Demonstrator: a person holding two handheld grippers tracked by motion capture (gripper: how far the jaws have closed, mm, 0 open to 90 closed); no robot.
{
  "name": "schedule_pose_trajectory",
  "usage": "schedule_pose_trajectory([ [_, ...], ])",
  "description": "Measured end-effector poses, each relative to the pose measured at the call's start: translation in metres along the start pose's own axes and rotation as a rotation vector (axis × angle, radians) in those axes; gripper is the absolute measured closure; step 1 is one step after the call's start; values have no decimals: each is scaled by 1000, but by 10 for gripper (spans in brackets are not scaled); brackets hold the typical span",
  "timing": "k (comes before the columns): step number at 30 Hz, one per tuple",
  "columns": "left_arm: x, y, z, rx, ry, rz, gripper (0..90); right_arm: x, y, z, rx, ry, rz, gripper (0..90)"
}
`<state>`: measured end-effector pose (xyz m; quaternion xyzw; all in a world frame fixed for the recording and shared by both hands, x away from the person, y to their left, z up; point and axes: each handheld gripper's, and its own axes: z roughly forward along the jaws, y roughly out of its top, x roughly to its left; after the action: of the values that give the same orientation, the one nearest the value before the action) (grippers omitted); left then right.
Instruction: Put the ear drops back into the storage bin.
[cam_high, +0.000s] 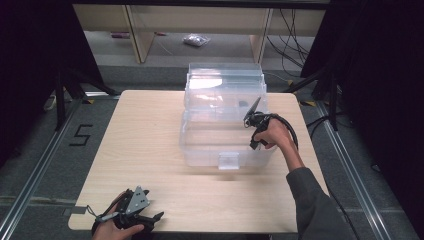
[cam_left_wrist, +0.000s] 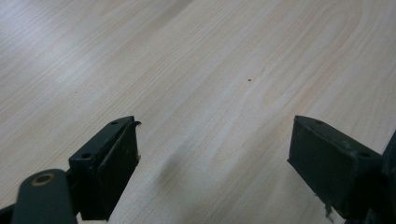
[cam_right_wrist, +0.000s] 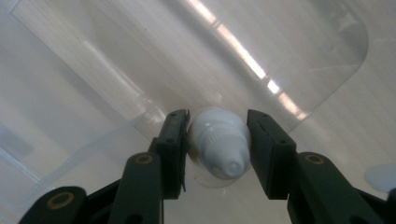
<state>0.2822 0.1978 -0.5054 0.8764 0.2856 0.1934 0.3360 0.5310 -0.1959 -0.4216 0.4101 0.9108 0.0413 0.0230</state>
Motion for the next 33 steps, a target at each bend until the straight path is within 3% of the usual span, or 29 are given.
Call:
schedule_pose_trajectory([
  [2, 0, 0, 0, 0, 0, -1, 153, 1, 0, 0, 11, 5, 8, 600],
  [5, 0, 0, 0, 2, 2, 2, 153, -4, -1, 3, 1, -11, -44, 600],
  [7, 0, 0, 0, 3, 2, 3, 153, -2, 0, 3, 6, -8, -21, 600],
  [8, 0, 0, 0, 3, 1, 3, 153, -7, 0, 4, 0, -25, -71, 600],
  [11, 0, 0, 0, 3, 2, 4, 153, -3, 0, 3, 16, -24, -20, 598],
  [12, 0, 0, 0, 3, 2, 3, 153, -5, 0, 4, 6, -25, -42, 598],
  [16, 0, 0, 0, 1, 1, 2, 153, -4, -1, 1, -6, -19, -45, 575],
  [18, 0, 0, 0, 0, 1, 0, 153, 0, -1, -3, 3, -11, -1, 531],
  [20, 0, 0, 0, 3, 1, 3, 153, 0, -2, -5, -4, -10, 3, 501],
  [21, 0, 0, 0, 3, 1, 4, 153, -3, -4, -8, -45, -24, -18, 450],
  [24, 0, 0, 0, 3, 1, 4, 153, -2, -5, -15, -59, -26, 8, 407],
  [26, 0, 0, 0, 3, 2, 3, 153, -4, -7, -19, -104, -27, -22, 360],
  [27, 0, 0, 0, 3, 2, 3, 153, -1, -8, -25, -117, -28, 0, 340],
  [28, 0, 0, 0, 3, 3, 3, 153, -1, -9, -26, -139, -30, -21, 332],
  [30, 0, 0, 0, 3, 2, 4, 153, 1, -9, -29, -137, -27, -1, 324],
  [31, 0, 0, 0, 2, 1, 3, 153, 3, -11, -32, -166, -17, -18, 308],
  [33, 0, 0, 0, 2, 3, 2, 153, 4, -12, -34, -171, -14, -27, 298],
])
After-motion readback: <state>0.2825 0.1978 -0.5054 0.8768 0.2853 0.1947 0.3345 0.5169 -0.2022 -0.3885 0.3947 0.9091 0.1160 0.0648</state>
